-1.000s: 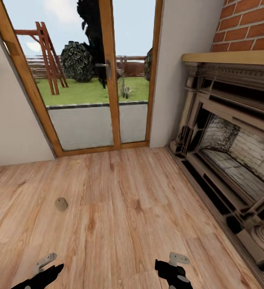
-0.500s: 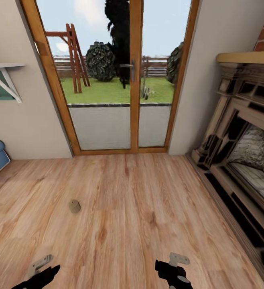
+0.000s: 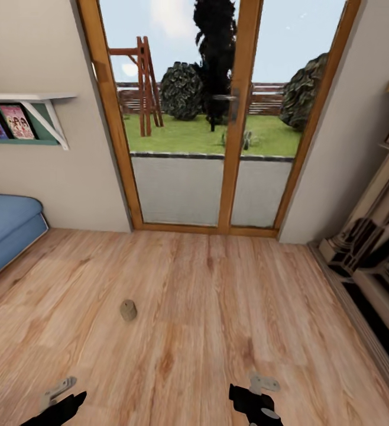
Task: Place each of the two pumpkins and all three candles from the living room inside a cabinet in the living room (use any cabinet), then make sure every cabinet is closed, and position the cauldron so it is next to a table in the living room.
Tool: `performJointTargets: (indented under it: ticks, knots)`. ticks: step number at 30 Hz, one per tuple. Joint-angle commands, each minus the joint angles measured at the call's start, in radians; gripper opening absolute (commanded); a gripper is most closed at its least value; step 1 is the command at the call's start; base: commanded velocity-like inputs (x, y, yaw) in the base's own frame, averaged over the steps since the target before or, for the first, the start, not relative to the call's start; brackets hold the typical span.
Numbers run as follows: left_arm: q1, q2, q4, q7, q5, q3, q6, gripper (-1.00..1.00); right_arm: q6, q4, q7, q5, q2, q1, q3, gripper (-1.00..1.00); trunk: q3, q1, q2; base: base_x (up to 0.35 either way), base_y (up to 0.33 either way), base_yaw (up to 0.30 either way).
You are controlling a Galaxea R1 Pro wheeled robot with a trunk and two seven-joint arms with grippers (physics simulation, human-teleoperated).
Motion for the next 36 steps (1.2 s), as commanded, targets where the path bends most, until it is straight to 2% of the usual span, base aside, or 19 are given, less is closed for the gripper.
performJointTargets:
  ticks: [1, 12, 15, 17, 21, 24, 31, 33, 36]
  knots:
    - [-0.001, 0.001, 0.0, 0.001, 0.009, -0.004, 0.002, 1.0, 0.004, -0.003, -0.008, -0.003, -0.001, -0.001, 0.004, 1.0, -0.001, 0.001, 0.0, 0.329, 0.0, 0.293]
    - [-0.001, 0.001, 0.0, 0.001, 0.005, -0.006, 0.0, 1.0, 0.004, -0.002, -0.009, -0.002, -0.003, -0.001, 0.004, 1.0, -0.001, 0.001, 0.0, 0.329, -0.044, 0.293]
    - [-0.001, -0.001, 0.0, 0.016, -0.011, -0.007, -0.012, 1.0, 0.003, -0.002, -0.009, -0.002, -0.003, -0.001, 0.004, 1.0, -0.001, 0.001, 0.0, 0.329, -0.075, 0.293]
    - [-0.001, -0.005, 0.0, 0.046, -0.042, -0.008, -0.031, 1.0, 0.004, -0.002, -0.009, -0.002, -0.003, -0.001, 0.004, 1.0, -0.001, 0.001, 0.0, 0.329, -0.073, 0.293]
    - [-0.001, -0.022, 0.0, 0.132, -0.125, -0.008, -0.084, 1.0, 0.002, -0.002, -0.009, -0.003, -0.003, -0.001, 0.003, 1.0, -0.001, 0.001, 0.0, 0.329, -0.032, 0.293]
    - [-0.001, -0.035, 0.0, 0.155, -0.153, -0.009, -0.098, 1.0, -0.002, -0.002, -0.009, -0.003, -0.003, -0.001, 0.003, 1.0, -0.001, 0.001, 0.0, 0.329, -0.009, 0.293]
    - [-0.001, -0.042, 0.0, 0.144, -0.166, -0.013, -0.099, 1.0, -0.01, -0.002, -0.009, 0.0, -0.003, -0.001, 0.003, 1.0, -0.001, 0.001, 0.0, 0.329, -0.002, 0.185]
    - [-0.001, -0.042, 0.0, 0.127, -0.167, -0.014, -0.097, 1.0, -0.011, -0.002, -0.009, 0.0, -0.003, -0.001, 0.003, 1.0, -0.001, 0.001, 0.0, 0.329, 0.0, 0.029]
    - [0.0, -0.041, 0.0, 0.058, -0.167, -0.015, -0.094, 1.0, -0.019, -0.002, -0.008, 0.0, -0.003, -0.001, 0.003, 1.0, 0.0, 0.001, 0.0, 0.315, 0.0, -0.114]
